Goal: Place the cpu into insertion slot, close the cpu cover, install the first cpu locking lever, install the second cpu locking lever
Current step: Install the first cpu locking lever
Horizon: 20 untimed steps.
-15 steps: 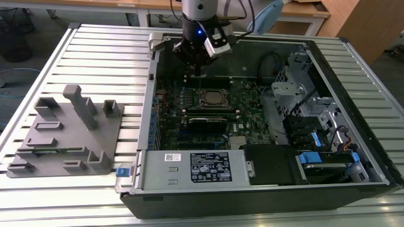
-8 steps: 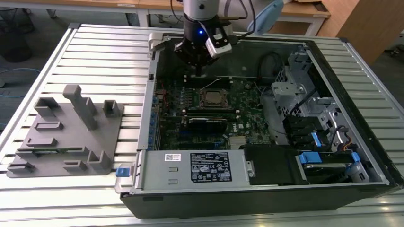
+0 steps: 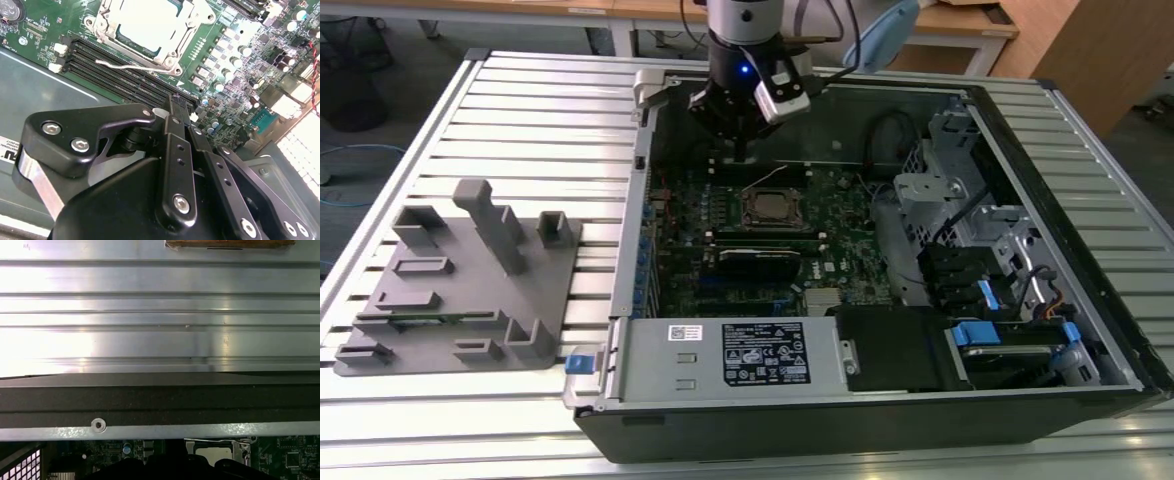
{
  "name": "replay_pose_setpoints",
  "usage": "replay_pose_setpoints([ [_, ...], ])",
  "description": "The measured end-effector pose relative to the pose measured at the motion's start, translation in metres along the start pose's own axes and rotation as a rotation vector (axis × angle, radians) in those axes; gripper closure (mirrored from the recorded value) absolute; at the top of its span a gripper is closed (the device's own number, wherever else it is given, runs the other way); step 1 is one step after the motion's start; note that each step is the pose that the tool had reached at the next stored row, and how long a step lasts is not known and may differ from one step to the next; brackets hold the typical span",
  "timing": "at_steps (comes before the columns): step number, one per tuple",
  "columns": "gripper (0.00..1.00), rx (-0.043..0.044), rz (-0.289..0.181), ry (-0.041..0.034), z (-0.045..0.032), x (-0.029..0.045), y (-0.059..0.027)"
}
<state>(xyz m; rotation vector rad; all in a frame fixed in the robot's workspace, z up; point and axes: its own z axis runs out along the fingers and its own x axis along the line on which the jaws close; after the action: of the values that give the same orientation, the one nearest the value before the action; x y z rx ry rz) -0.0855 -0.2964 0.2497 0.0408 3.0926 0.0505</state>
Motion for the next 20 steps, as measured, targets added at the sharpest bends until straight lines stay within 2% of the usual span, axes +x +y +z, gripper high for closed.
replay_pose_setpoints([
  [8,0.9,0.0001,0.0,0.0001,0.0019,-0.0017,-0.0003],
  [17,0.9,0.0,0.0,0.0,0.0035,-0.0093,-0.0006],
  [20,0.9,0.0,0.0,0.0,0.0035,-0.0097,-0.0006],
])
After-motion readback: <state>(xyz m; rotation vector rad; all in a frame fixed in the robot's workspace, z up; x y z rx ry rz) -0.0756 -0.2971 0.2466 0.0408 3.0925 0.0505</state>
